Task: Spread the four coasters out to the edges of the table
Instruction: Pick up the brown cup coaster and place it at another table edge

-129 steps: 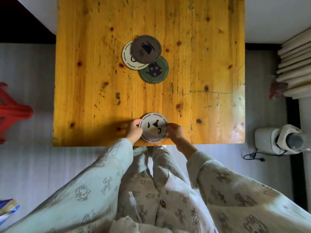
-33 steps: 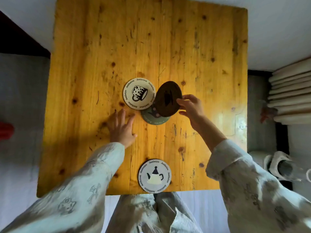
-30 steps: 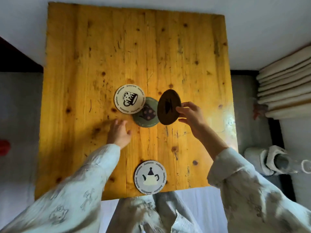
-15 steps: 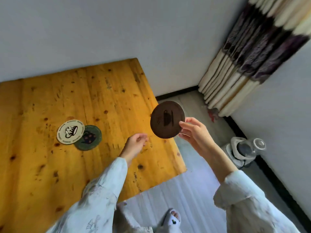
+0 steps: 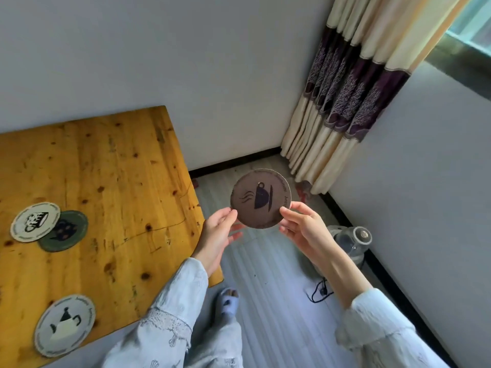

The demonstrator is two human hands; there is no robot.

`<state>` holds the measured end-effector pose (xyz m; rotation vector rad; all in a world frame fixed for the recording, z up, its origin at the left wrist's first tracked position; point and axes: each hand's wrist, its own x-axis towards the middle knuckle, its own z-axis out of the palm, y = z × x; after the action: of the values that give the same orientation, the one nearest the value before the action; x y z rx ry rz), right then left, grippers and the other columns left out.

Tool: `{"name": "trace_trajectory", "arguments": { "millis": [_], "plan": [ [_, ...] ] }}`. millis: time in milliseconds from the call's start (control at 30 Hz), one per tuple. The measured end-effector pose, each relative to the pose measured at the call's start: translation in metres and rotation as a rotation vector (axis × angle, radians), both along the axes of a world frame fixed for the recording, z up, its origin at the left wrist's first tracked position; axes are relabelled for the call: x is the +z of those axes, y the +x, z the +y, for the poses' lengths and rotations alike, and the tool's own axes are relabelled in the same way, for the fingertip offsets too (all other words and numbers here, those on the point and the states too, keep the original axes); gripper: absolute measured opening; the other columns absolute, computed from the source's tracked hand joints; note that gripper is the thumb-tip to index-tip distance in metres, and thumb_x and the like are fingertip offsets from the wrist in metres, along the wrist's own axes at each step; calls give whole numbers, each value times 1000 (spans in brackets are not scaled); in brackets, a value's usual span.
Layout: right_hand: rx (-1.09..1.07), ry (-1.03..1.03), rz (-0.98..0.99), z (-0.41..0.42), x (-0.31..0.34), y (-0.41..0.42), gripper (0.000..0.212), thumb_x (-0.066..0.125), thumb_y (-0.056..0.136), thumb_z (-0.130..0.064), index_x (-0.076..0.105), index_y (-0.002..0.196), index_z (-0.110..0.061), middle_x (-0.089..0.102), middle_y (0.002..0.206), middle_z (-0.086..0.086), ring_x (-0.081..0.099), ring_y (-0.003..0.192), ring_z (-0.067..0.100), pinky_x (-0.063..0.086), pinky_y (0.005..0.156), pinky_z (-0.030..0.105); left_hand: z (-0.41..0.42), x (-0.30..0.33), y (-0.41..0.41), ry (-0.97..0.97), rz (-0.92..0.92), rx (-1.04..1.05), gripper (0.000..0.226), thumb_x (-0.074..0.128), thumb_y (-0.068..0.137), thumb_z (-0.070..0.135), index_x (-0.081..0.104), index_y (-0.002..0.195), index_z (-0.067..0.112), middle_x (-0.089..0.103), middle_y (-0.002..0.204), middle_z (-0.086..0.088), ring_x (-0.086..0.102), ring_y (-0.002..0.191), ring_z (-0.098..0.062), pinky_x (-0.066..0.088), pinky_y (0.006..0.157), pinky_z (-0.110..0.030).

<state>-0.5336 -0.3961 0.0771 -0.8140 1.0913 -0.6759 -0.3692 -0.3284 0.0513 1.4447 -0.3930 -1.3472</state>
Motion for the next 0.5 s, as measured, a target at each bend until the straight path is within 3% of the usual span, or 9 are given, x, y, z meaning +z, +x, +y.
{"name": "trace_trajectory", "arguments": {
  "millis": [133, 333, 500],
  "plan": [
    [80, -32, 104, -38, -7, 7, 23, 59, 86, -1, 54, 70, -17, 66, 62, -4, 59, 54, 6, 45, 63, 22, -36, -3, -2, -45, -34, 126, 41, 49, 92, 7, 40, 132, 8, 60, 116, -12, 62, 87, -18, 50, 80, -31],
    [217, -31, 182, -122, -11, 30, 26, 60, 86, -5, 52, 64, -16, 58, 67, 6, 57, 59, 11, 46, 65, 24, -113, -8, 20, -106, -70, 225, 41, 46, 92, 1, 41, 132, 7, 60, 111, -16, 59, 97, -28, 54, 78, -33],
    [231, -28, 207, -203, -8, 45, 15, 52, 93, -13, 60, 80, -12, 56, 70, 5, 56, 66, 15, 49, 72, 28, -173, -9, 38, -102, -63, 237, 42, 46, 92, 0, 42, 134, 7, 60, 111, -15, 58, 99, -26, 54, 75, -31]
  ]
}}
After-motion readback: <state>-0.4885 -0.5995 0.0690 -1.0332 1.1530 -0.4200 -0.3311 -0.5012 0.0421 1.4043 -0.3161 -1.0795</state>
